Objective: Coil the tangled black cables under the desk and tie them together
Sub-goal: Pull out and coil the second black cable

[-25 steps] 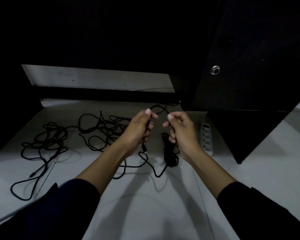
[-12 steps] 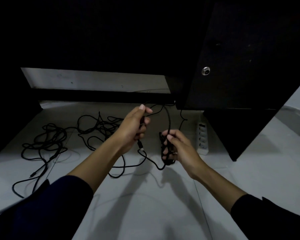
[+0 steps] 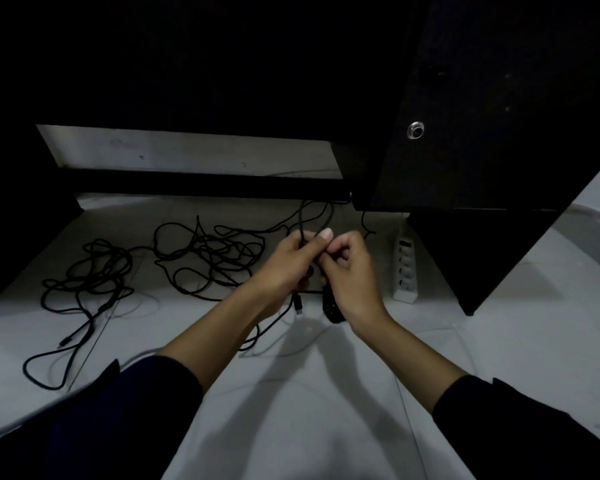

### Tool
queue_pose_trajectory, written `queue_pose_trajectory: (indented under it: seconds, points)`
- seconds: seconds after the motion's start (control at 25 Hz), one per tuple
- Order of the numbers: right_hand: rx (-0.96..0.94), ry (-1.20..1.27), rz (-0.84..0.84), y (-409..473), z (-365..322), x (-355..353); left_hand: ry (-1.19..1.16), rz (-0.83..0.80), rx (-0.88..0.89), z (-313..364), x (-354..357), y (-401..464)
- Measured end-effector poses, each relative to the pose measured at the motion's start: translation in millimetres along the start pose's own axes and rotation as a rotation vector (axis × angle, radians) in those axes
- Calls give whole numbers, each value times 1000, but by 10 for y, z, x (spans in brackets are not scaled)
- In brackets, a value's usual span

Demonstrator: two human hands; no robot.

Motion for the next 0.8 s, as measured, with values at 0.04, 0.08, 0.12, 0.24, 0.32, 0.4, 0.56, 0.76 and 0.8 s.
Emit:
queue_pose_trajectory:
  seconds: [0.04, 0.08, 0.12, 0.24, 0.32, 0.4, 0.56, 0.76, 0.8]
  points:
    - [-19, -26, -11, -12, -10, 14, -7, 26, -6, -13, -25, 10]
    - [-36, -43, -30, -32, -24, 36, -23, 50, -16, -29, -44, 20]
    - [-47, -50, -51, -52, -34, 61, -51, 73, -27, -42, -58, 29]
    - [-12, -13, -109, -120, 7, 103, -129, 154, -37, -30, -146, 54]
    - [51, 42, -146, -186, 89, 105, -131, 159, -10, -1, -186, 72]
    - [96, 85, -188, -239, 163, 99, -120, 145, 23, 0, -198, 90]
    - [81, 47, -352, -330, 260, 144, -234, 122, 22, -42, -201, 107]
    - [54, -251, -531, -414, 499, 101, -325, 76, 28, 51, -186, 114]
    - [26, -348, -585, -434, 543, 96, -320, 74, 26, 64, -204, 121]
Point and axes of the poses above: each hand's wrist, its own y-axis towards the middle knuckle, its own x-axis out of the palm, z = x × y, the point moved 9 cm from there along y, towards the middle knuckle, and after that the axes turned 2 degrees about -x, right-handed, at the moved point
